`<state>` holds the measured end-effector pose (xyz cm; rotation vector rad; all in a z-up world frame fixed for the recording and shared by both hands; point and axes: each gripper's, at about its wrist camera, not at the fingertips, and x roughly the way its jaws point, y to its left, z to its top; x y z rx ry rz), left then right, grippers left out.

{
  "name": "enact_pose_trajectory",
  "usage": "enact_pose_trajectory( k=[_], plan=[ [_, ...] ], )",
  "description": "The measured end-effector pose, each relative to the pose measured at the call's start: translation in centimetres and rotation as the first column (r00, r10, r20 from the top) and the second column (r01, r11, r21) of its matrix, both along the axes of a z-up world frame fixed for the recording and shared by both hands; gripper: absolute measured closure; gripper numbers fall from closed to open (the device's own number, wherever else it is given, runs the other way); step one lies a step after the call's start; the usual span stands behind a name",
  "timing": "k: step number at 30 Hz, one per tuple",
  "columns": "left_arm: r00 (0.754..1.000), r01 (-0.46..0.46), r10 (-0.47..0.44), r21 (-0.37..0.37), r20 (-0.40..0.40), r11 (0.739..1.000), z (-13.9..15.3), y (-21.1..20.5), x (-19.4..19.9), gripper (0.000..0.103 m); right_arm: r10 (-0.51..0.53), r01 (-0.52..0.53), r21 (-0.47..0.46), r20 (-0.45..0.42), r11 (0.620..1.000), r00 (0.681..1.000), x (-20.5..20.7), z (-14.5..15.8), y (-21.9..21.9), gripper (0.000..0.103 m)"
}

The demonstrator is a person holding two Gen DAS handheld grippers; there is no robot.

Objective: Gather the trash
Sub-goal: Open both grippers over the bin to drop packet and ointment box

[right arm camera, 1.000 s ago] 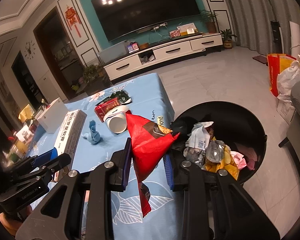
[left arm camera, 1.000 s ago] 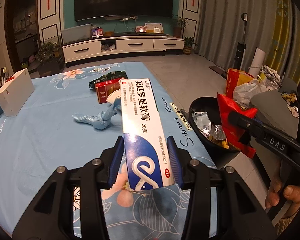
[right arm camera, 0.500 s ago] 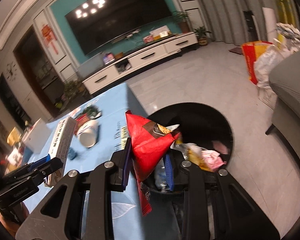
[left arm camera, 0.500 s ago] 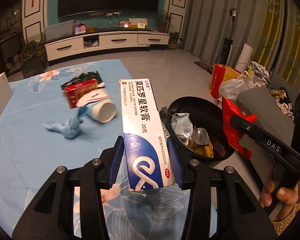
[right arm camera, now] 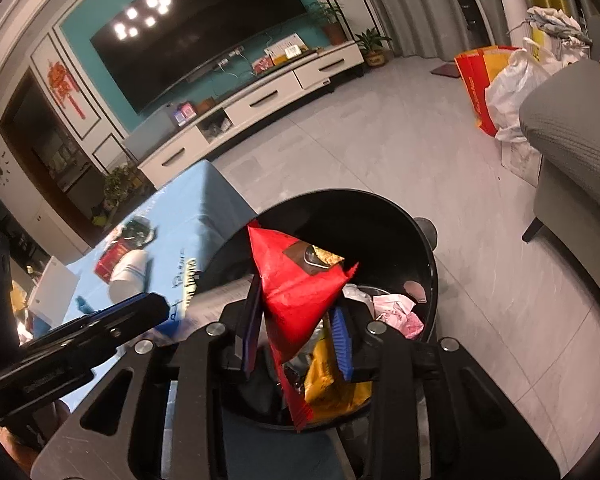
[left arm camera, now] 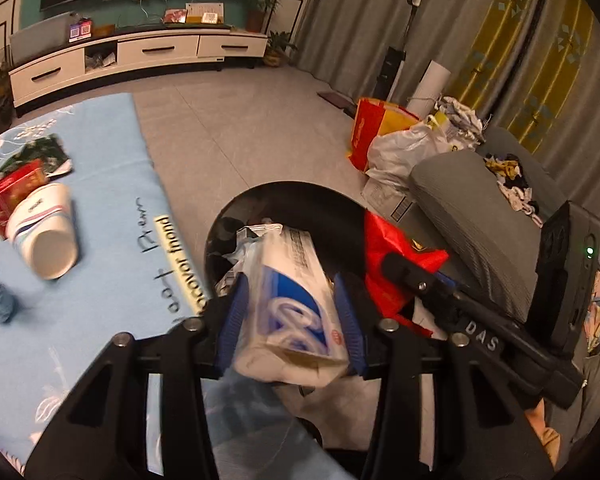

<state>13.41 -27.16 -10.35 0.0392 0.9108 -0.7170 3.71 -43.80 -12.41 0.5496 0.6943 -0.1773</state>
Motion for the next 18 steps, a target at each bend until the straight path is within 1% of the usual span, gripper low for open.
enact_pose_trajectory(
  k=[2,4,5,6,7,8,9,10,11,12,14,15,18],
  plan=[
    [1.000,0.008,-0.008,0.021,-0.005,1.000,-0.9,-1.3,0.8,0.073,0.000,0.001,0.008,-0.018,1.000,1.000,0.8,-0.6,-0.3,0.067],
    [1.000,0.012,-0.011,0.044,-0.008,0.999,-1.8,-2.3,1.5,0.073,-0.008,0.009,0.026,-0.044,1.000,0.999,1.4,-1.4,-0.7,0.061],
    [1.000,0.009,-0.009,0.049,-0.013,0.999,-2.1,-2.5,1.8,0.065,-0.010,0.012,0.041,-0.050,0.999,0.999,1.6,-1.7,-0.9,0.056],
    [1.000,0.009,-0.008,0.048,-0.022,0.999,-2.4,-2.6,2.1,0.046,-0.010,0.013,0.053,-0.052,0.998,0.999,1.6,-1.8,-1.0,0.049],
    [1.000,0.009,-0.008,0.038,-0.029,0.999,-2.5,-2.4,2.2,0.040,-0.017,0.020,0.062,-0.057,0.998,0.998,1.6,-1.9,-1.1,0.045],
    [1.000,0.009,-0.008,0.026,-0.025,1.000,-2.3,-2.1,2.1,0.036,-0.028,0.032,0.064,-0.060,0.997,0.998,1.5,-1.9,-1.2,0.039],
    [1.000,0.006,-0.006,0.023,-0.018,1.000,-2.1,-1.7,2.0,0.035,-0.034,0.039,0.067,-0.062,0.997,0.997,1.5,-1.9,-1.5,0.037],
    [1.000,-0.004,0.004,0.021,-0.012,1.000,-1.9,-1.1,2.0,0.034,-0.046,0.050,0.073,-0.061,0.996,0.997,1.3,-1.8,-1.6,0.037],
    [1.000,-0.010,0.011,0.014,-0.016,1.000,-1.7,-0.4,2.0,0.031,-0.051,0.056,0.078,-0.058,0.995,0.997,1.2,-1.7,-1.5,0.036],
    [1.000,-0.016,0.016,0.006,-0.021,1.000,-1.6,0.2,1.9,0.029,-0.057,0.061,0.082,-0.054,0.995,0.997,1.0,-1.5,-1.6,0.032],
    [0.999,-0.039,0.039,0.001,-0.015,0.999,-1.1,1.8,1.5,0.026,-0.077,0.080,0.085,-0.046,0.993,0.996,0.5,-1.0,-1.7,0.027],
    [0.999,-0.046,0.046,-0.004,-0.016,0.999,-1.0,2.5,1.2,0.023,-0.079,0.083,0.089,-0.043,0.993,0.996,0.3,-0.8,-1.6,0.027],
    [0.998,-0.066,0.066,-0.017,-0.020,0.998,-0.5,5.0,-0.1,0.022,-0.070,0.072,0.089,-0.028,0.993,0.997,-0.5,0.0,-0.9,0.027]
  ],
)
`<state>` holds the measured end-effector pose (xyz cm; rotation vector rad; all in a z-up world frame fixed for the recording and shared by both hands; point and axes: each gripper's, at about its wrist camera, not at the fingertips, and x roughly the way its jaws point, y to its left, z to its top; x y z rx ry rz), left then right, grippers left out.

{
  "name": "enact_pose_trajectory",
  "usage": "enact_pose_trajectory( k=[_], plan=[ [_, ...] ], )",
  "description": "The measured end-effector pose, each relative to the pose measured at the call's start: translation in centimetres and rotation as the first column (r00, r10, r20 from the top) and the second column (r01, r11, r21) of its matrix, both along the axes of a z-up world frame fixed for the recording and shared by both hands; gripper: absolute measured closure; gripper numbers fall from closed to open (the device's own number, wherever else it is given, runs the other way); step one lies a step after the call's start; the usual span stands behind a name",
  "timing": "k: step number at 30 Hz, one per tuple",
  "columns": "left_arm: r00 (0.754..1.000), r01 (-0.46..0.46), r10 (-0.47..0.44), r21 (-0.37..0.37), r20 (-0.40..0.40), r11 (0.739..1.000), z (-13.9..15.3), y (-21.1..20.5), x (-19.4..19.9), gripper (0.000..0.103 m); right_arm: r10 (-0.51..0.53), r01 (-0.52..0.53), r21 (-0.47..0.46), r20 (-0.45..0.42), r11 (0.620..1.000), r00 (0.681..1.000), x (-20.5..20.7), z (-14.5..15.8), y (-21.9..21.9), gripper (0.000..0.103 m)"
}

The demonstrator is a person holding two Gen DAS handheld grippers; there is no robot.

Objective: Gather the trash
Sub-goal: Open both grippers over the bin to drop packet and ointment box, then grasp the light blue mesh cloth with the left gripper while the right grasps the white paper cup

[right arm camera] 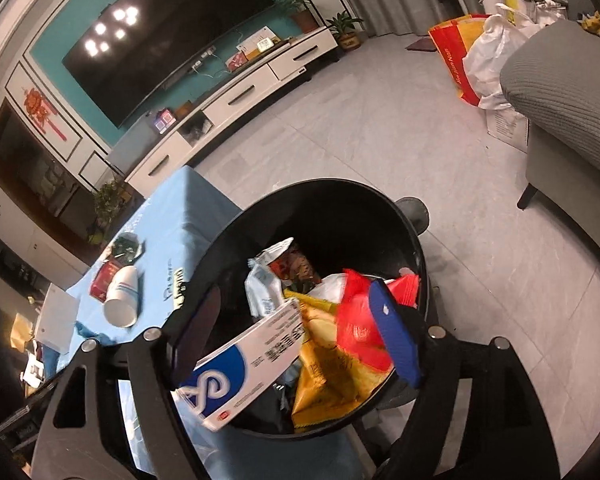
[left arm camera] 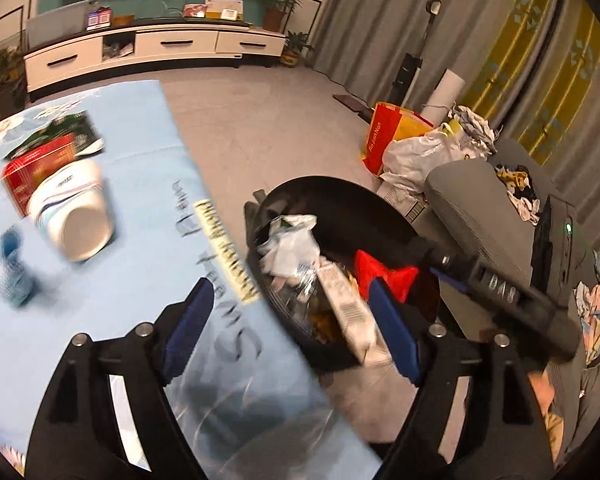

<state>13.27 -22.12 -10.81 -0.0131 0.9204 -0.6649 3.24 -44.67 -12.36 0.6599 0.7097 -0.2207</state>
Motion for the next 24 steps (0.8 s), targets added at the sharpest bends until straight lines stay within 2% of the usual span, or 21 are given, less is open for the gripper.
enact_pose_trajectory(
  k=[3,8,11,16,19,24],
  plan=[
    [1.000,-0.019,0.019,0.003,0.015,1.000,0.4,2.6,-1.9,0.020,0.031,-0.031,-0.010,0.016,0.999,0.999,-0.4,1.1,1.3,0.027],
    [0.991,-0.118,0.113,0.066,0.078,0.991,0.5,8.6,-5.1,0.016,0.132,-0.130,-0.045,0.039,0.990,0.990,-0.6,2.7,4.4,0.026],
    [0.976,-0.210,0.204,0.088,0.074,0.974,0.1,13.2,-6.1,0.015,0.208,-0.206,-0.066,0.026,0.976,0.978,-0.1,3.1,7.1,0.023],
    [0.938,-0.348,0.345,0.101,0.039,0.932,-0.6,19.3,-6.5,0.014,0.323,-0.326,-0.084,-0.049,0.942,0.945,2.1,2.9,12.0,0.023],
    [0.925,-0.379,0.379,0.067,0.017,0.923,-0.6,21.6,-5.9,0.014,0.380,-0.391,-0.121,-0.106,0.912,0.919,3.7,2.7,14.8,0.023],
    [0.927,-0.374,0.373,0.053,0.032,0.926,-0.9,22.3,-4.9,0.014,0.413,-0.433,-0.148,-0.144,0.889,0.899,6.6,2.5,17.3,0.023]
  ],
)
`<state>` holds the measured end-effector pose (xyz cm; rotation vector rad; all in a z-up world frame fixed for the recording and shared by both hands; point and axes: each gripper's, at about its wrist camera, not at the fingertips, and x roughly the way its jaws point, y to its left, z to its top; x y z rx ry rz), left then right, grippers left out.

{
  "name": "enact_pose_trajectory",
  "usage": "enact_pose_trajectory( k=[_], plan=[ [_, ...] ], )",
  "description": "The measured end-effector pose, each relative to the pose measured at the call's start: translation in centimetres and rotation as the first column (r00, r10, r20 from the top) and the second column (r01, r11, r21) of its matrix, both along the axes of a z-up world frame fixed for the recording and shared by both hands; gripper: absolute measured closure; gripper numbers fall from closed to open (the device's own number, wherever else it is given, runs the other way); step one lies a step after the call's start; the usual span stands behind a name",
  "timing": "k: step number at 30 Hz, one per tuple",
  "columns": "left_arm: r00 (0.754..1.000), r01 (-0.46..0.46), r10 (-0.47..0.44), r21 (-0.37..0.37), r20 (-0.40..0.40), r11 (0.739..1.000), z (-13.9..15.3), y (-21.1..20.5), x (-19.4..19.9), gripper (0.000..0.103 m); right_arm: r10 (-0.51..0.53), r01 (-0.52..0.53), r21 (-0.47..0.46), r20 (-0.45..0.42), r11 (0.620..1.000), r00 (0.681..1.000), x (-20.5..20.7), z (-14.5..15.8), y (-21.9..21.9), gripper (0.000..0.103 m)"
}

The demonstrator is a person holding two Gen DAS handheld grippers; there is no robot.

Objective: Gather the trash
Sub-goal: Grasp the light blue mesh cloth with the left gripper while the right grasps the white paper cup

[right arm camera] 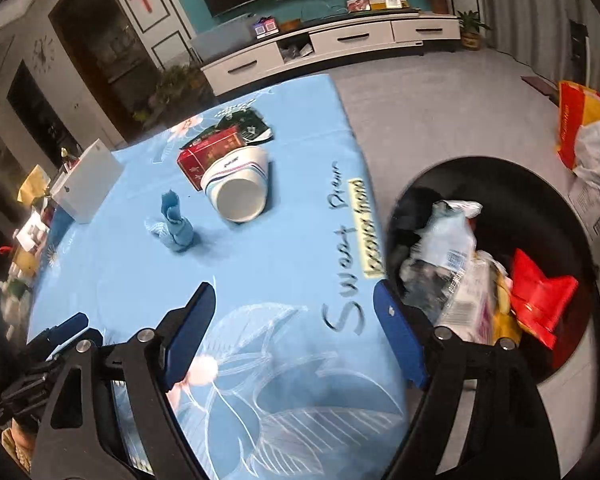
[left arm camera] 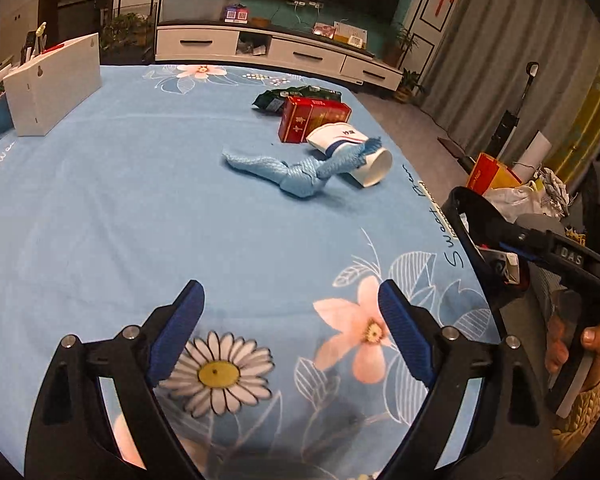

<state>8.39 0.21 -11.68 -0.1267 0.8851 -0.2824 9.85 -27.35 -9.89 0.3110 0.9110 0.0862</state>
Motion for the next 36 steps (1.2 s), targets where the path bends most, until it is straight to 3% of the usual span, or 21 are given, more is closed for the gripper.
enact_pose_trajectory(
  k=[9,20,22,24,29,32,36],
  plan=[
    [0.994,0.097,-0.098,0.028,0.048,0.995,-0.2,-1.4,5.1,0.014,0.033,-0.033,-0.010,-0.022,0.999,0.999,6.8,-1.1,2.0,0.023],
    [0.957,0.268,-0.279,0.135,0.073,0.954,-1.9,-6.5,11.6,0.016,0.154,-0.160,-0.106,-0.064,0.981,0.986,13.8,-3.7,5.3,0.022],
    [0.958,0.272,-0.282,0.138,0.051,0.952,-2.7,-7.0,12.9,0.023,0.169,-0.177,-0.124,-0.071,0.976,0.983,14.7,-4.1,5.8,0.020],
    [0.959,0.276,-0.281,0.123,0.028,0.953,-3.3,-7.1,13.8,0.040,0.185,-0.195,-0.131,-0.086,0.972,0.979,15.5,-4.5,6.3,0.020],
    [0.965,0.260,-0.263,0.120,0.012,0.958,-4.1,-6.4,14.6,0.061,0.208,-0.218,-0.131,-0.085,0.967,0.974,16.3,-4.6,7.2,0.020],
    [0.970,0.242,-0.243,0.070,0.006,0.968,-4.0,-5.5,14.5,0.066,0.197,-0.208,-0.154,-0.083,0.966,0.977,16.8,-4.8,7.7,0.020],
    [0.980,0.199,-0.199,0.008,-0.015,0.980,-3.7,-4.1,14.1,0.066,0.198,-0.206,-0.148,-0.064,0.967,0.978,16.3,-4.7,7.6,0.033]
  ],
)
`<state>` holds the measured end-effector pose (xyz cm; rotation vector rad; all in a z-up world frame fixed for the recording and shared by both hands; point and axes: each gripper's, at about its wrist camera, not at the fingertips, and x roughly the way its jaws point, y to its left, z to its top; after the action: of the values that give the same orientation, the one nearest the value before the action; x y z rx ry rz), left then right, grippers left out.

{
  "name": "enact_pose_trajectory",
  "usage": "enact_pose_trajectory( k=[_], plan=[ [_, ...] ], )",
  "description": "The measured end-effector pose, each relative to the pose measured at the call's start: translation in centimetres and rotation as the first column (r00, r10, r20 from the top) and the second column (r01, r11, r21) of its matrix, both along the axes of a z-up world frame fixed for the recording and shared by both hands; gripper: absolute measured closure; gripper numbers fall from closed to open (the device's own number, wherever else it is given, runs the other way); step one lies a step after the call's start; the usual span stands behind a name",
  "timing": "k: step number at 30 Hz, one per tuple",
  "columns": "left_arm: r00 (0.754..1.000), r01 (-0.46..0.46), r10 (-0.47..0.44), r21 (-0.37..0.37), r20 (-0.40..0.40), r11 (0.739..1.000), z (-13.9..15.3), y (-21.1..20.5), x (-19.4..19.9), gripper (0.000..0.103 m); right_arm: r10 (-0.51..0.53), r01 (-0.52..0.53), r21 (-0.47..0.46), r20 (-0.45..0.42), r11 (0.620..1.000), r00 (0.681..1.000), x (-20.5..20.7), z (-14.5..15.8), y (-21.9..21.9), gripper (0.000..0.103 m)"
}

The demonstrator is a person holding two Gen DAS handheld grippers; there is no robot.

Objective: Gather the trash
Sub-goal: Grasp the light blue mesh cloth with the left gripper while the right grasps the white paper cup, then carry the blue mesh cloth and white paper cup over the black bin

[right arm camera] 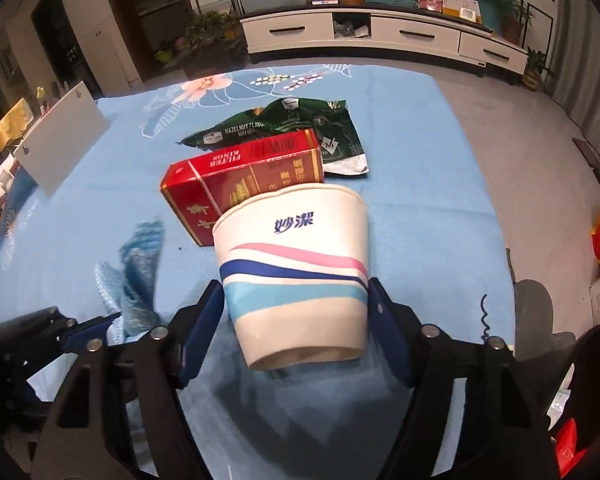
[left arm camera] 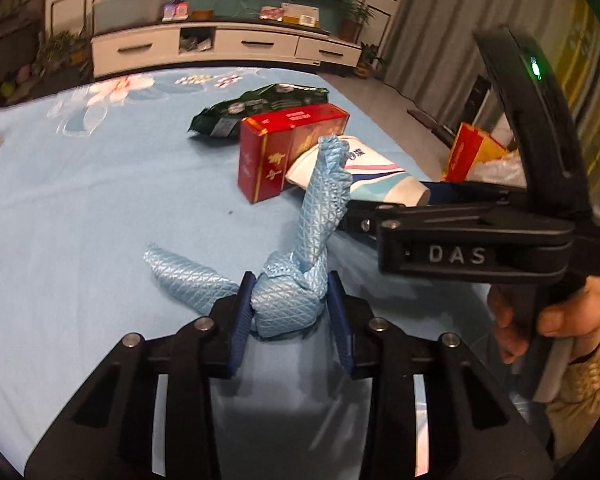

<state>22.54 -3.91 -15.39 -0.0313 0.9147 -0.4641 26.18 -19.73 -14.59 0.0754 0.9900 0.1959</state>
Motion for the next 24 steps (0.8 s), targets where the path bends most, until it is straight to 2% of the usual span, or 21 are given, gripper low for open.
enact_pose_trajectory(
  k=[5,10,17,24],
  plan=[
    [0.999,-0.048,0.047,-0.041,-0.026,0.998,0.5,1.4,-1.5,0.066,-0.011,0.011,0.022,0.007,1.000,1.000,-1.2,0.4,-0.5,0.036],
    [0.993,-0.114,0.111,-0.076,-0.042,0.991,1.4,2.5,-3.7,0.066,-0.037,0.034,0.076,0.050,0.997,0.998,-5.3,2.1,-1.1,0.037],
    [0.977,-0.213,0.212,-0.069,-0.020,0.975,2.8,3.2,-8.6,0.066,-0.085,0.075,0.151,0.059,0.986,0.995,-12.0,4.2,-2.6,0.037],
    [0.976,-0.220,0.219,-0.065,-0.017,0.973,3.8,3.0,-11.9,0.066,-0.190,0.180,0.182,0.040,0.967,0.981,-17.1,5.5,-5.3,0.037]
  ],
)
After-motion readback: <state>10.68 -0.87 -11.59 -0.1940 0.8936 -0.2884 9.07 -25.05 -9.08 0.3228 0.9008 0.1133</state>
